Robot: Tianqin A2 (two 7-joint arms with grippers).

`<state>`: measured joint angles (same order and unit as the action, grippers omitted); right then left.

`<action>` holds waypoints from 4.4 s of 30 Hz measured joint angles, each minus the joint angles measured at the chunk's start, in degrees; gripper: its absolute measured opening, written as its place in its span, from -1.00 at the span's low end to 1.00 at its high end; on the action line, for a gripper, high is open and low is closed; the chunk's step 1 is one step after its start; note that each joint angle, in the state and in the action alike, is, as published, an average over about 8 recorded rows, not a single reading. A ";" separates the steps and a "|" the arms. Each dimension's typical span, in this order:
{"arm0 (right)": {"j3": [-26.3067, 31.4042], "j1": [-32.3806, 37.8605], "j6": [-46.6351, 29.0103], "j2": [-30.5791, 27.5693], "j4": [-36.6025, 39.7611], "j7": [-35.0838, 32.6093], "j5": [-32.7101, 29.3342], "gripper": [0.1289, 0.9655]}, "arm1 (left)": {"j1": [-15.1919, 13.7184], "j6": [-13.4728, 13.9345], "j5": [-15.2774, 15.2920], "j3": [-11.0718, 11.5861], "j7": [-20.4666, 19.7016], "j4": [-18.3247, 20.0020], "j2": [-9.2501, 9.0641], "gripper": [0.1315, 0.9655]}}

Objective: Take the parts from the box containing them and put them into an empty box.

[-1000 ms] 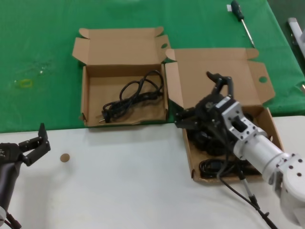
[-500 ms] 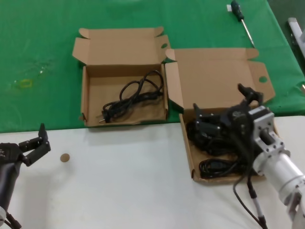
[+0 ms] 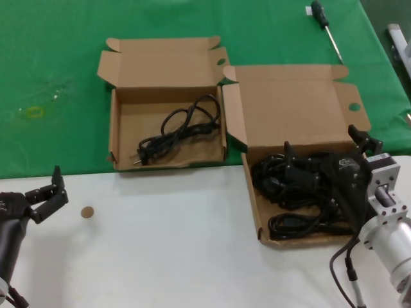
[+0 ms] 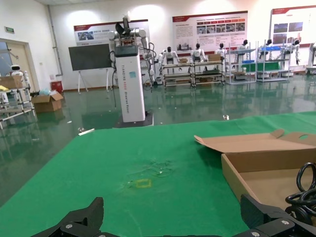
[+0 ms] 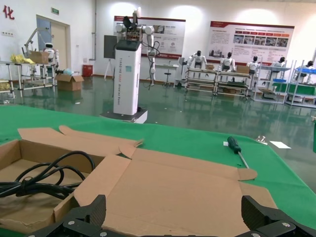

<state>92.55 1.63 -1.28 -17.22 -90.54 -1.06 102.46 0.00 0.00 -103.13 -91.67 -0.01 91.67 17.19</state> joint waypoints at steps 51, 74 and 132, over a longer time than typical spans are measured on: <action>-0.02 -0.03 0.03 0.00 -0.02 0.02 0.01 1.00 | 0.00 0.00 0.00 0.00 0.00 0.00 0.00 1.00; -0.02 -0.03 0.03 0.00 -0.02 0.02 0.01 1.00 | 0.00 0.00 0.00 0.00 0.00 0.00 0.00 1.00; -0.02 -0.03 0.03 0.00 -0.02 0.02 0.01 1.00 | 0.00 0.00 0.00 0.00 0.01 0.00 0.00 1.00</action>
<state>92.53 1.60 -1.25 -17.22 -90.56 -1.04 102.48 0.00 0.00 -103.13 -91.67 0.00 91.67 17.19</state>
